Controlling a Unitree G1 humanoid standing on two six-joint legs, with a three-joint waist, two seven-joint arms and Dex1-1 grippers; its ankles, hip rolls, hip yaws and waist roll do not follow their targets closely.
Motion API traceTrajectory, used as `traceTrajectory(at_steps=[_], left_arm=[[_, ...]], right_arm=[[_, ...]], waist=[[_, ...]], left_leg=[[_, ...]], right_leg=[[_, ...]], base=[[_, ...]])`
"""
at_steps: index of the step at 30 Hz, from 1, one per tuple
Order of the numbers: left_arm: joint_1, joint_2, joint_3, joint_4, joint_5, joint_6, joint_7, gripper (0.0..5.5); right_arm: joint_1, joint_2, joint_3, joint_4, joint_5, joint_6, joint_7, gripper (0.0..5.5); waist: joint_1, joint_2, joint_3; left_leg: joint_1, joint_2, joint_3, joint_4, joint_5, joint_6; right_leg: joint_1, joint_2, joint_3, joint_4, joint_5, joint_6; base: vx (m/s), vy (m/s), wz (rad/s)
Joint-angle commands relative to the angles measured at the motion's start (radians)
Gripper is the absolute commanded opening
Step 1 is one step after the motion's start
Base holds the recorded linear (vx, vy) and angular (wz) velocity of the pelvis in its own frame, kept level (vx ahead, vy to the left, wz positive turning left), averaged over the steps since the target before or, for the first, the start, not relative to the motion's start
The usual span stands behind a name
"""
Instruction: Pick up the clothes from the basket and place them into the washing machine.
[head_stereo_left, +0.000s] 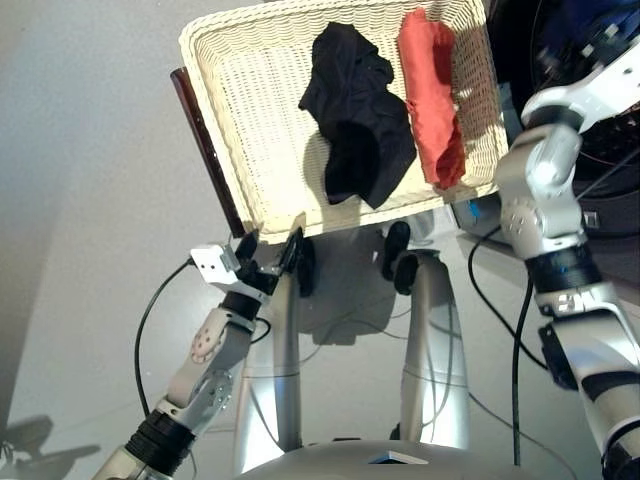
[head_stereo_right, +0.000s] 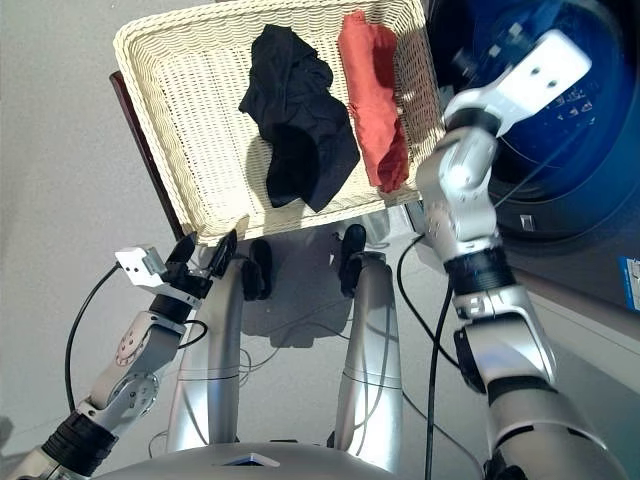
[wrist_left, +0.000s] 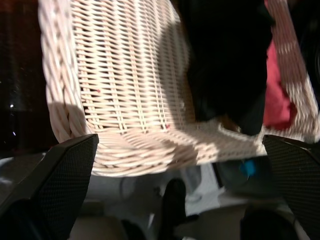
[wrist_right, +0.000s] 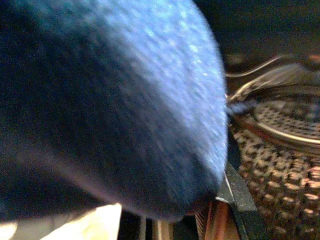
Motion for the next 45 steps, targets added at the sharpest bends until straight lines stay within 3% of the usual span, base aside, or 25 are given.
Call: traceTrajectory(at_steps=[1,11,18,29,36,45], left_arm=[[0.017,0.012,-0.027,0.038,0.036,0.003,0.004,5.50],[-0.021,-0.019,-0.064,0.174,-0.013,0.016,-0.052,5.50],[-0.032,-0.048,-0.112,0.263,-0.111,0.062,-0.106,5.50],[-0.039,-0.082,-0.155,0.316,-0.156,0.087,-0.132,5.50],[-0.041,-0.092,-0.177,0.327,-0.156,0.096,-0.130,5.50],[-0.056,-0.112,-0.201,0.325,-0.156,0.089,-0.114,5.50]], right_arm=[[-0.122,-0.098,-0.039,0.022,0.009,-0.106,-0.034,0.00],[-0.286,-0.127,-0.004,0.302,0.109,-0.075,0.003,0.00],[-0.445,-0.166,0.010,0.546,0.359,-0.090,0.106,0.00],[-0.549,-0.262,-0.049,0.801,0.634,-0.111,0.169,0.00],[-0.626,-0.338,-0.010,1.013,0.675,-0.035,0.153,0.00],[-0.633,-0.342,-0.008,1.136,0.676,0.012,0.113,0.00]], waist=[[0.014,0.007,-0.046],[0.009,0.009,-0.061],[0.007,0.018,-0.057],[0.001,0.027,-0.067],[0.003,0.027,-0.071],[0.004,0.039,-0.056]], left_leg=[[-0.035,0.009,-0.026,-0.119,0.121,-0.025],[-0.009,0.010,-0.018,-0.135,0.115,-0.029],[0.000,0.011,-0.016,-0.141,0.111,-0.035],[-0.001,0.013,-0.019,-0.134,0.103,-0.044],[-0.002,0.010,-0.019,-0.134,0.101,-0.047],[-0.004,0.008,-0.017,-0.138,0.102,-0.046]], right_leg=[[0.049,0.012,-0.020,-0.075,0.040,-0.022],[0.069,0.018,-0.021,-0.085,0.028,-0.024],[0.074,0.021,-0.019,-0.086,0.021,-0.026],[0.075,0.029,-0.018,-0.075,0.010,-0.027],[0.073,0.032,-0.018,-0.077,0.013,-0.028],[0.073,0.036,-0.018,-0.080,0.019,-0.027]], base=[[0.000,0.000,0.000],[0.000,0.000,0.000],[0.000,0.000,0.000],[0.000,0.000,0.000],[0.002,-0.002,0.163],[-0.003,0.001,0.084]])
